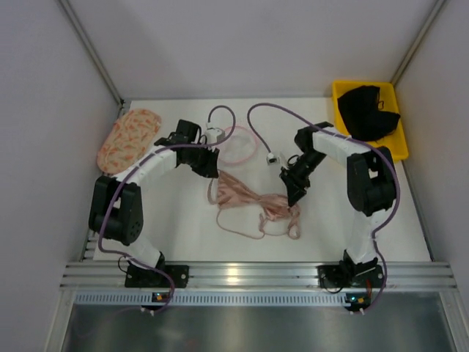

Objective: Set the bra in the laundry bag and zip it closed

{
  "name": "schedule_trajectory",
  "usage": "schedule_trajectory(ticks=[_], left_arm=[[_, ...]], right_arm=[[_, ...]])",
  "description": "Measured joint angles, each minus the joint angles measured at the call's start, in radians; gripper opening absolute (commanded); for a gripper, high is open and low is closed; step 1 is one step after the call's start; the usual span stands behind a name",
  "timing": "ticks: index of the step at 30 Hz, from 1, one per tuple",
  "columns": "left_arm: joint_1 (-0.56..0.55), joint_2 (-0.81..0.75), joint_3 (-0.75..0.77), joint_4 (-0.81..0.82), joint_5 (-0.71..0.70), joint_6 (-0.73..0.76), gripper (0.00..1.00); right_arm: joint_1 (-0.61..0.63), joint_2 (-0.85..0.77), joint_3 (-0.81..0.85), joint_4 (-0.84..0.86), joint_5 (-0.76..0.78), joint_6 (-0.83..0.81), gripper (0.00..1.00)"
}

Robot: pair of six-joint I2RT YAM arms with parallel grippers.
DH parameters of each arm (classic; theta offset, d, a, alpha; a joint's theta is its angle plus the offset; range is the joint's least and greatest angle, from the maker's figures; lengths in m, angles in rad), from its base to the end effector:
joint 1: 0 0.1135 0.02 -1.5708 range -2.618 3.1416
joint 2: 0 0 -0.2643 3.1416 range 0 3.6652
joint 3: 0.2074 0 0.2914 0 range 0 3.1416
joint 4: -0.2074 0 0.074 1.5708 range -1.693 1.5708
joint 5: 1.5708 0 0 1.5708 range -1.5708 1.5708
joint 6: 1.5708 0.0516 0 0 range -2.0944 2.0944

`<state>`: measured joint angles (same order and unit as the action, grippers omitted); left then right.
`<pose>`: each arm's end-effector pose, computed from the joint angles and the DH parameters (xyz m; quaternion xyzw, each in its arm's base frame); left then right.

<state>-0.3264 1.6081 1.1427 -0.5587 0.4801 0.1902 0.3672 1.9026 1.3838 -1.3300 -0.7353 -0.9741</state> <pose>0.3465 -0.1425 0.2010 0.3010 0.8878 -0.2462 0.2460 0.3167 0.1589 0.1661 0.5354 -0.7550 -0.3783 0.0170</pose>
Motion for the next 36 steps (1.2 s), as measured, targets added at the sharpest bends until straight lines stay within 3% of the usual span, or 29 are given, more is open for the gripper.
schedule_trajectory(ticks=[1,4,5,6,8,12,17,20,23,29,33,36], left_arm=[[0.01,0.031,0.021,0.012,-0.004,-0.01,0.35],[0.025,0.09,0.075,0.033,-0.018,-0.032,0.47],[0.025,0.098,0.089,0.037,-0.022,-0.035,0.5],[0.024,0.1,0.099,0.041,-0.025,-0.036,0.56],[0.024,0.092,0.105,0.052,-0.029,-0.029,0.59],[0.024,0.014,0.073,0.063,-0.023,0.027,0.61],[0.006,-0.182,-0.043,0.053,0.009,0.129,0.59],[-0.058,-0.262,-0.096,0.043,0.006,0.189,0.59],[-0.196,-0.303,-0.155,0.038,-0.011,0.254,0.59],[-0.443,-0.244,-0.173,0.005,-0.029,0.327,0.57],[-0.499,-0.103,-0.081,0.0,-0.047,0.312,0.57],[-0.476,-0.043,-0.018,0.006,-0.015,0.25,0.58]], right_arm=[[-0.023,0.035,0.028,-0.001,-0.002,0.008,0.46],[-0.1,0.122,0.133,-0.002,-0.013,0.044,0.58],[-0.125,0.138,0.172,-0.002,-0.013,0.058,0.67],[-0.151,0.151,0.211,0.0,-0.012,0.071,0.83],[-0.2,0.156,0.269,0.007,-0.01,0.097,0.86],[-0.27,0.116,0.272,0.015,0.007,0.129,0.85],[-0.276,-0.02,0.08,0.009,0.041,0.177,0.75],[-0.272,-0.097,-0.04,-0.006,0.066,0.216,0.68],[-0.272,-0.136,-0.116,-0.01,0.078,0.253,0.65],[-0.271,-0.137,-0.187,0.011,0.071,0.324,0.59],[-0.259,-0.146,-0.2,0.027,0.061,0.332,0.58],[-0.213,-0.223,-0.279,0.068,0.084,0.271,0.57]])
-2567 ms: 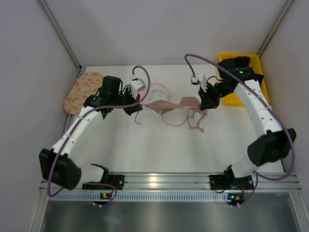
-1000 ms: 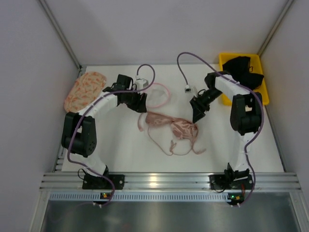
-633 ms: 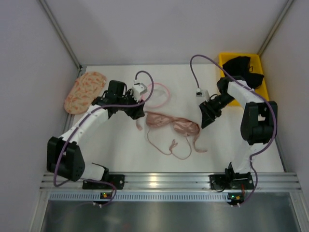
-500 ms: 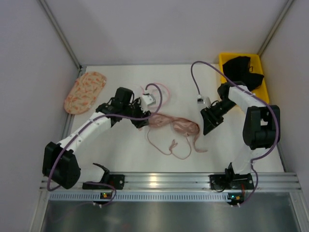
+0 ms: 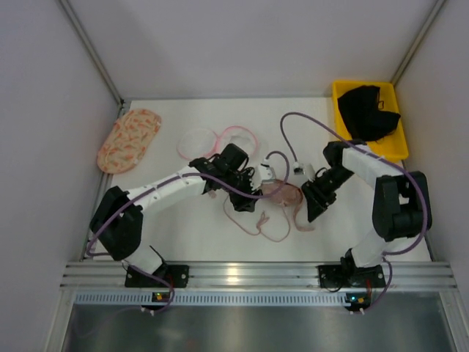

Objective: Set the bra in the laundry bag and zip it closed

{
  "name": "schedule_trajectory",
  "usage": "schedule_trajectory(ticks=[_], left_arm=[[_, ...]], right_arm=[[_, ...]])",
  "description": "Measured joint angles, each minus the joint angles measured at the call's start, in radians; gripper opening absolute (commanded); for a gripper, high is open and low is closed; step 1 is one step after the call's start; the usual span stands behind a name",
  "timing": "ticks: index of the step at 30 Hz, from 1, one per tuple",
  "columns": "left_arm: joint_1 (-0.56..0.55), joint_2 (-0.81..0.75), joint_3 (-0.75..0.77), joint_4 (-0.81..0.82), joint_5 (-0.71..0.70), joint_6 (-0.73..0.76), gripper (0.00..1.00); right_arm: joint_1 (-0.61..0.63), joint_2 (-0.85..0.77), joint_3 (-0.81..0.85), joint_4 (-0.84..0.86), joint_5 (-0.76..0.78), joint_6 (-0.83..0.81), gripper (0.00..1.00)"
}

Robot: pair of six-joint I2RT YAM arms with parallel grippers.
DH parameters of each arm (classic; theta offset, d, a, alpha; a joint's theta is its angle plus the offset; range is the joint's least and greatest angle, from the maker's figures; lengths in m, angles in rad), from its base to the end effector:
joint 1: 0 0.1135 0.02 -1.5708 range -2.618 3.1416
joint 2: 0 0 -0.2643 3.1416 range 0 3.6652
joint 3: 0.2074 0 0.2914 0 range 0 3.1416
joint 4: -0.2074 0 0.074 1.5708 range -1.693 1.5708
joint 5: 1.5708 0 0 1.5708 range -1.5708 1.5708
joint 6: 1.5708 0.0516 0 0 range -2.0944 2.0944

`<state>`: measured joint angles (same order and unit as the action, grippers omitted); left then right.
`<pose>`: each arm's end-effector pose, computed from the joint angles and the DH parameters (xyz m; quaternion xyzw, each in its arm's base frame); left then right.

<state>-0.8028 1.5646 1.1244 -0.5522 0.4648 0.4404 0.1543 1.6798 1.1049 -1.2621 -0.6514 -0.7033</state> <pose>0.2387 -0.2805 0.2100 0.5965 0.7200 -0.2672 0.2332 0.2822 0.0755 0.1606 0.3518 -0.8717 -0.3393 0.0351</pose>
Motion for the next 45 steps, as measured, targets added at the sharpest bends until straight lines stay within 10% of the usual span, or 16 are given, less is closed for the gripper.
schedule_trajectory(ticks=[14,21,33,45], left_arm=[[0.34,-0.183,0.022,0.037,0.046,-0.291,0.63],[0.358,-0.235,0.006,0.045,0.022,-0.296,0.63],[0.364,-0.257,-0.054,0.048,0.005,-0.241,0.62],[0.373,-0.224,-0.061,0.053,-0.011,-0.248,0.61]], right_arm=[[0.169,-0.236,-0.336,0.288,0.191,-0.183,0.53],[0.217,-0.242,-0.365,0.394,0.217,-0.194,0.0],[0.056,-0.513,-0.09,0.105,0.074,-0.308,0.0],[0.189,-0.299,0.047,0.22,-0.148,0.0,0.0]])
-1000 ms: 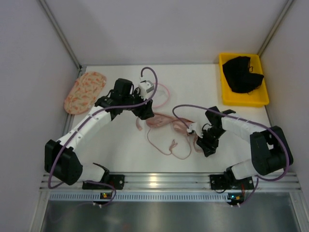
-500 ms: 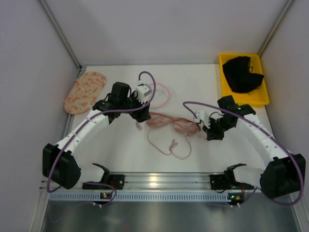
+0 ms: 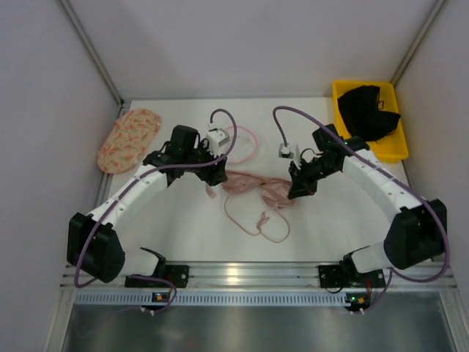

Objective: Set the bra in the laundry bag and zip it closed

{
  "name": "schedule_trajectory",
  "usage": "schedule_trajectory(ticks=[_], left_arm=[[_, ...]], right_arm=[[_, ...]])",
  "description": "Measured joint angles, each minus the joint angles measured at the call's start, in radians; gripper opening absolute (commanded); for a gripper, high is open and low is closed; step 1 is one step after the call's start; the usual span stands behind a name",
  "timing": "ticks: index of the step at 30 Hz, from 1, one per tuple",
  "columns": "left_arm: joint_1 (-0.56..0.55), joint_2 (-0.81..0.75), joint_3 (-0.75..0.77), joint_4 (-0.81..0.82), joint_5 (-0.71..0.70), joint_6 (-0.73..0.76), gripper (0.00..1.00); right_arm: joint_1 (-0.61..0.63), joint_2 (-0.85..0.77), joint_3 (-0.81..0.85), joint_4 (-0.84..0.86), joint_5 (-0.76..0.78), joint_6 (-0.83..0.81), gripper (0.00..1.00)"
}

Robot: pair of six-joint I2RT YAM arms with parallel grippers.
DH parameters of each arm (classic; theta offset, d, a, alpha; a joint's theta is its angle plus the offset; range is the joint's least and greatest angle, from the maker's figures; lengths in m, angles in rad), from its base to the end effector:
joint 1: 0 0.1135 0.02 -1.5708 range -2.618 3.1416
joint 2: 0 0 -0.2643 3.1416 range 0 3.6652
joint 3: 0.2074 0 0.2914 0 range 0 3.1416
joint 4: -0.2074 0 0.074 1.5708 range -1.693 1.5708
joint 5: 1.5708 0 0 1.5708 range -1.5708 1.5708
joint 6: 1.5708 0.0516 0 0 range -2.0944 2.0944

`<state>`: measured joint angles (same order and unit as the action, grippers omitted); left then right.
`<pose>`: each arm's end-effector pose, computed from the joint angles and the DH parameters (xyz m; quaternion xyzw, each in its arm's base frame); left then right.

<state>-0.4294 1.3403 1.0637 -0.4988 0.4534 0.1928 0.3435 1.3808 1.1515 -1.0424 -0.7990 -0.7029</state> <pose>0.2964 -0.1606 0.2664 0.3579 0.8286 -0.2503 0.3503 0.2642 0.1338 0.2616 -0.5054 0.7602 0.3539 0.2038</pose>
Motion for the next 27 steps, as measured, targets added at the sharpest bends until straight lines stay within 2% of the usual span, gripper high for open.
schedule_trajectory(ticks=[5,11,16,21,22,23,27], left_arm=[[0.069,0.01,-0.008,0.006,0.002,-0.072,0.61],[0.192,0.01,-0.047,0.006,-0.008,-0.124,0.62],[0.209,0.013,-0.055,-0.006,-0.027,-0.131,0.63],[0.225,0.054,-0.062,-0.015,-0.028,-0.143,0.61],[0.227,0.064,-0.065,-0.018,-0.027,-0.143,0.61],[0.23,0.074,-0.069,-0.023,-0.027,-0.142,0.6],[0.231,0.122,-0.072,-0.036,-0.026,-0.119,0.58]], right_arm=[[0.057,0.219,0.064,0.092,-0.026,0.138,0.0],[0.06,0.386,0.141,0.16,-0.042,0.22,0.0],[0.072,0.524,0.158,0.163,-0.039,0.243,0.0],[0.1,0.562,0.158,0.151,-0.024,0.237,0.01],[0.103,0.562,0.158,0.143,-0.017,0.233,0.03],[0.105,0.562,0.158,0.135,-0.012,0.23,0.1],[0.106,0.563,0.158,0.106,0.008,0.22,0.27]])
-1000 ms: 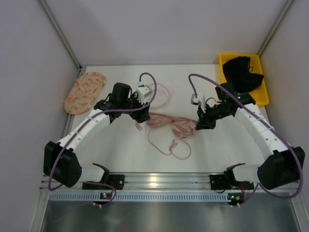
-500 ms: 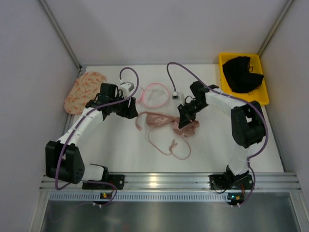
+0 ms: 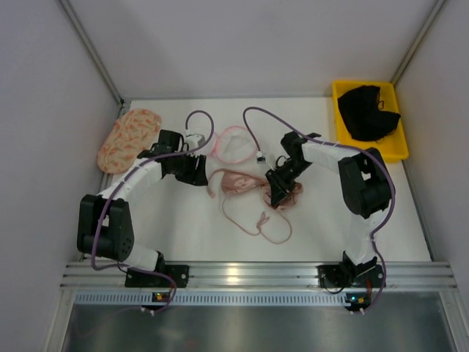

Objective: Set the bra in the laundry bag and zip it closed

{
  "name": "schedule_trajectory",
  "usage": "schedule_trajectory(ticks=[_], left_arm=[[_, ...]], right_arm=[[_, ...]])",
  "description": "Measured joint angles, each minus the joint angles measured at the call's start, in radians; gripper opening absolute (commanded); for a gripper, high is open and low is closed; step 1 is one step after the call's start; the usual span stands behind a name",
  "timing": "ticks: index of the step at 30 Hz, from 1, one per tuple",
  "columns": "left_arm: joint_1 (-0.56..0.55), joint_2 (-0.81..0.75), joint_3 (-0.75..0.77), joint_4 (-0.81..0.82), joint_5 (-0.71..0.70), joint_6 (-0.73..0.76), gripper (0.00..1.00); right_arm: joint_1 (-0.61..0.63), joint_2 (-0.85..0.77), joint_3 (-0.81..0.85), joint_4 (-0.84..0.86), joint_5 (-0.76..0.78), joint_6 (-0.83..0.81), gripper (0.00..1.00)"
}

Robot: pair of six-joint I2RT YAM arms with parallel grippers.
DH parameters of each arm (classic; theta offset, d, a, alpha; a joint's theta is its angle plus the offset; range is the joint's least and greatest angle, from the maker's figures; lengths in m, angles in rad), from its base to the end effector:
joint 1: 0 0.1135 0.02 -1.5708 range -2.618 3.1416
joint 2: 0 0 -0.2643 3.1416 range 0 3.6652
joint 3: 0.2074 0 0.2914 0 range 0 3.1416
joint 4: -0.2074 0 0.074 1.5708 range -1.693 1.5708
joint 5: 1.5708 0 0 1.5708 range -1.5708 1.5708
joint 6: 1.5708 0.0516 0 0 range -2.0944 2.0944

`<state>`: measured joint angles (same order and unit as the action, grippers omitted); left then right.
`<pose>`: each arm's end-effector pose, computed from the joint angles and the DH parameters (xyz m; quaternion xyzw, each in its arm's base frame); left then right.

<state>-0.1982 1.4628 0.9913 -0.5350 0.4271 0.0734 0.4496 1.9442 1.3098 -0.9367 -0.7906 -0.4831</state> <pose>0.3267 -0.0874 0.1980 0.1855 0.9220 -0.2201 0.2589 0.3278 0.1989 0.1286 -0.4149 0.8244 0.3850 0.0063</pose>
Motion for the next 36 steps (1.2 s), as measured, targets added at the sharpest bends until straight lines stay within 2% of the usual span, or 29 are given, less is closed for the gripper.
schedule_trajectory(ticks=[4,11,16,25,36], left_arm=[[-0.003,0.047,0.0,-0.013,-0.02,0.003,0.58],[-0.093,0.054,-0.002,-0.018,-0.087,-0.008,0.59],[-0.158,0.069,-0.001,-0.017,-0.125,-0.006,0.56],[-0.184,0.168,0.004,-0.014,-0.216,-0.044,0.52],[-0.193,0.24,0.033,-0.005,-0.228,-0.092,0.51]], right_arm=[[0.0,-0.005,0.0,-0.026,0.019,0.002,0.52],[0.0,-0.101,0.012,-0.037,0.047,0.035,0.65],[0.0,-0.151,0.029,-0.045,0.065,0.042,0.66],[-0.014,-0.159,0.064,-0.078,0.112,0.043,0.67],[-0.079,-0.192,0.101,-0.112,0.12,0.032,0.67]])
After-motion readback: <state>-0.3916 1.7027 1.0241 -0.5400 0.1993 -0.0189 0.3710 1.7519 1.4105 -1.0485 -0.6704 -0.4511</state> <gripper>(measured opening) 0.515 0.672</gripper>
